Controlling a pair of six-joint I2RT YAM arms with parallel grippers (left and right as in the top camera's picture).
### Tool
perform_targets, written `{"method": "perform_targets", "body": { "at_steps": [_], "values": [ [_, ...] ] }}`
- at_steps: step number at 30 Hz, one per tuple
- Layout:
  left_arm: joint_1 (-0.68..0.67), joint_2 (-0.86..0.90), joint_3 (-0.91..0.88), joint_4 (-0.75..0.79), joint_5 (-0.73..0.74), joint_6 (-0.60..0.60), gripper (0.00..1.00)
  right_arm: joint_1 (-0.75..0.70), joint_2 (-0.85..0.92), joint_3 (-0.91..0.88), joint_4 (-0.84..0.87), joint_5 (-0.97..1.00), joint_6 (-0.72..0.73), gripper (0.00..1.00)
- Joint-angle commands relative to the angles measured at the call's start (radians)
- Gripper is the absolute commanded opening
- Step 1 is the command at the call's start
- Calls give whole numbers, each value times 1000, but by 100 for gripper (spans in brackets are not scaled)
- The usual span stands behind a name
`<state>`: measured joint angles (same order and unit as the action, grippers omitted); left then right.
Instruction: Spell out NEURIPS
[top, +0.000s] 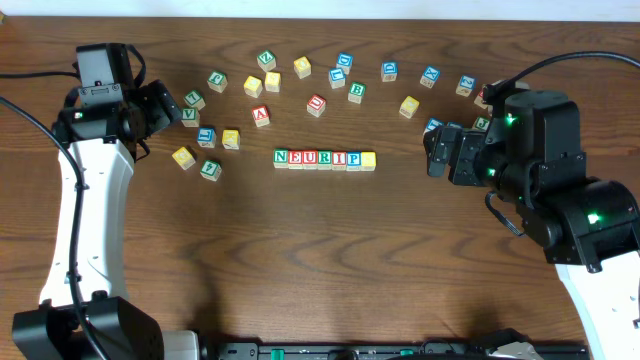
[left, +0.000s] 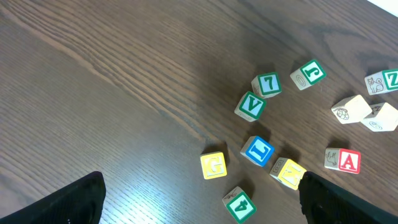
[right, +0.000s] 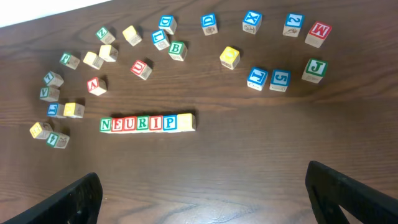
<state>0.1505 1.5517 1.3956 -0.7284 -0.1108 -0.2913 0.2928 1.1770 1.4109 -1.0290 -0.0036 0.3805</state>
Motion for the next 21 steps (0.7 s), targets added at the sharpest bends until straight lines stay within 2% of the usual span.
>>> {"method": "perform_targets", "body": {
  "at_steps": [1,6,13,18,21],
  "values": [
    [3,8,13,0,-6,2,98,-4,-8,-1,0,13,-4,99],
    [3,8,13,0,-6,2,98,-5,3,-2,-11,13,-3,99],
    [3,8,13,0,-6,2,98,-70,-85,-32,27,92,-51,99],
    [3,8,13,0,-6,2,97,-125,-227,-203,238,92,-220,99],
    [3,8,13,0,-6,2,98,-159,-327,-365,414,92,-263,99]
  ]
}}
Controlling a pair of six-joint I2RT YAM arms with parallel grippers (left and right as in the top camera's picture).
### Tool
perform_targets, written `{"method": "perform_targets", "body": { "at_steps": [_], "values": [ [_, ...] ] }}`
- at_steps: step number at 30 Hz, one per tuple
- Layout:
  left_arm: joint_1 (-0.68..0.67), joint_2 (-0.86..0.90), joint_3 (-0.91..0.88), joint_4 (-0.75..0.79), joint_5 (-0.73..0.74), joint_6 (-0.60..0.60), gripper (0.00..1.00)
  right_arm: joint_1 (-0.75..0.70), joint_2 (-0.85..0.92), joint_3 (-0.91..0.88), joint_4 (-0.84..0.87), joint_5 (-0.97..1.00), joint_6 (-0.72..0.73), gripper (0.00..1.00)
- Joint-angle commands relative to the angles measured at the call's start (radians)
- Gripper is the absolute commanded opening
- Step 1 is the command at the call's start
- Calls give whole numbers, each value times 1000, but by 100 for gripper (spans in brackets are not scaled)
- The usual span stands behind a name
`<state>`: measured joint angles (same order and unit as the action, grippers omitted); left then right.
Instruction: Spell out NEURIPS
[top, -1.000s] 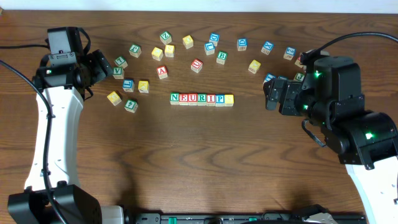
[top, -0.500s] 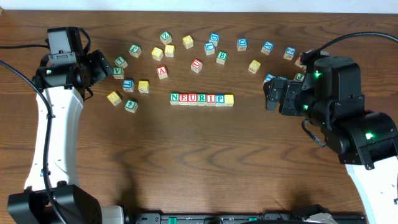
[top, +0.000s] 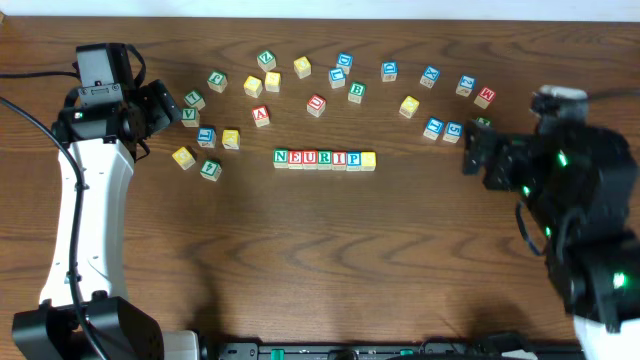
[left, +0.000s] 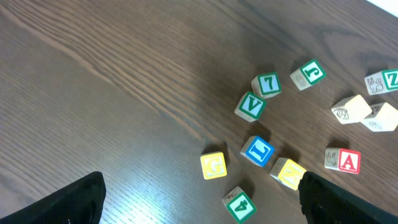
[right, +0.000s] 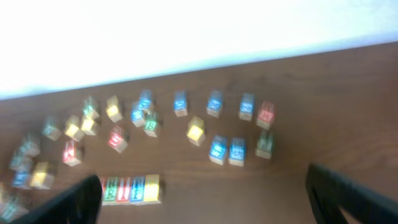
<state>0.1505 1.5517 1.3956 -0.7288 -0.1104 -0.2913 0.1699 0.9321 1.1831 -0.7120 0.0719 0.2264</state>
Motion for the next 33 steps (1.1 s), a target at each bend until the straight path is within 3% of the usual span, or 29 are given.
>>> {"method": "perform_targets", "body": {
  "at_steps": [1,7,11,22,33],
  "values": [
    [3,8,13,1,-6,2,98,-48,-111,-190,153,16,-108,99],
    [3,8,13,0,-6,2,98,-98,-327,-576,563,16,-108,99],
    [3,8,13,0,-6,2,98,-113,-485,-781,709,16,-113,99],
    [3,8,13,0,-6,2,98,-158,-819,-1097,720,16,-113,99],
    [3,8,13,0,-6,2,98,-158,-909,-1178,645,16,-130,99]
  ]
}}
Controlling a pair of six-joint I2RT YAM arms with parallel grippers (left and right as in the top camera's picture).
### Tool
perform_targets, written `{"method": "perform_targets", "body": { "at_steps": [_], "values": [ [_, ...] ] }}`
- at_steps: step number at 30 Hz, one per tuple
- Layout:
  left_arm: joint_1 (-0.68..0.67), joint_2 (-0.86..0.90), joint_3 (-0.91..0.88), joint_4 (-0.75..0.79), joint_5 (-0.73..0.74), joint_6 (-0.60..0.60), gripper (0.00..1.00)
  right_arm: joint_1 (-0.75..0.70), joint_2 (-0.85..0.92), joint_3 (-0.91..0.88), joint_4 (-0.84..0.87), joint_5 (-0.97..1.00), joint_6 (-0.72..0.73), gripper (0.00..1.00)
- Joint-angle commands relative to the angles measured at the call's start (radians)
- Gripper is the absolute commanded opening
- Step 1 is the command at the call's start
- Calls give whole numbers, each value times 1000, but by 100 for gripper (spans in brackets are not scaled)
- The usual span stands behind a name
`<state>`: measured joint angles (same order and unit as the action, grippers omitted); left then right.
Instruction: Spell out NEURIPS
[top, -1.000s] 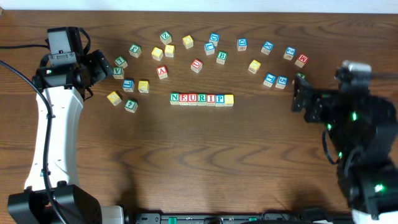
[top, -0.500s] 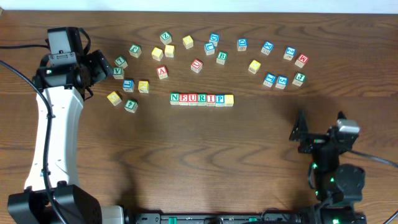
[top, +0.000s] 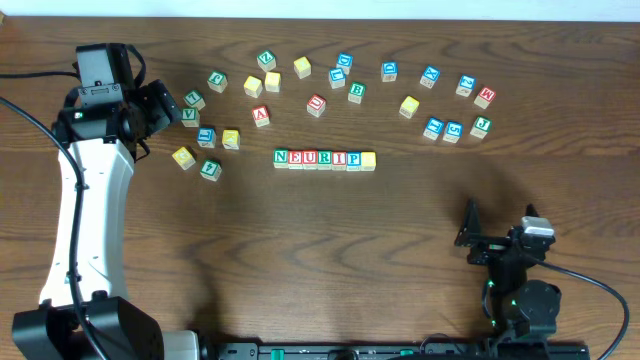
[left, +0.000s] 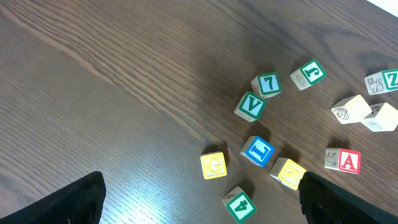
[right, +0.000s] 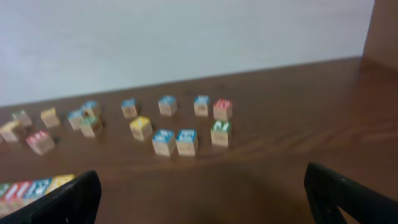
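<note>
A row of letter blocks (top: 325, 159) lies mid-table, reading N, E, U, R, I, P. A yellow block (top: 368, 160) whose letter I cannot read closes its right end. My left gripper (top: 163, 107) is at the back left, open and high over a cluster of loose blocks, with nothing held; in the left wrist view (left: 202, 208) only its dark fingertips (left: 78, 199) show. My right gripper (top: 470, 235) is open and empty at the front right, far from the row. The right wrist view (right: 199, 199) looks low across the table.
Loose blocks curve across the back of the table, from a green V (left: 251, 106), blue L (left: 258, 150), yellow G (left: 213, 165) and green 4 (left: 239, 204) at left to a green J (top: 481, 126) and red M (top: 485, 97) at right. A white wall stands behind.
My right arm has moved from the right side of the table, level with the row, down to the front right edge, folded low. The left arm and all blocks are unchanged.
The seven-block row stood complete at the oldest moment, with my right gripper open just right of it. It then stood further right, clear of the blocks, and is now folded at the front edge. My left arm stayed over its cluster throughout.
</note>
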<state>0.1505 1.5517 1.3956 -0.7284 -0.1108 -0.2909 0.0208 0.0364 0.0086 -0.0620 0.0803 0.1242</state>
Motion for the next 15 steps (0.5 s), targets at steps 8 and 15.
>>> {"method": "perform_targets", "body": {
  "at_steps": [8,15],
  "values": [
    [3,8,13,0,-6,2,98,-8,-12,-3,-5,-4,-32,99],
    [3,8,13,0,-6,2,98,-8,-12,-3,-5,-4,-32,99]
  ]
}}
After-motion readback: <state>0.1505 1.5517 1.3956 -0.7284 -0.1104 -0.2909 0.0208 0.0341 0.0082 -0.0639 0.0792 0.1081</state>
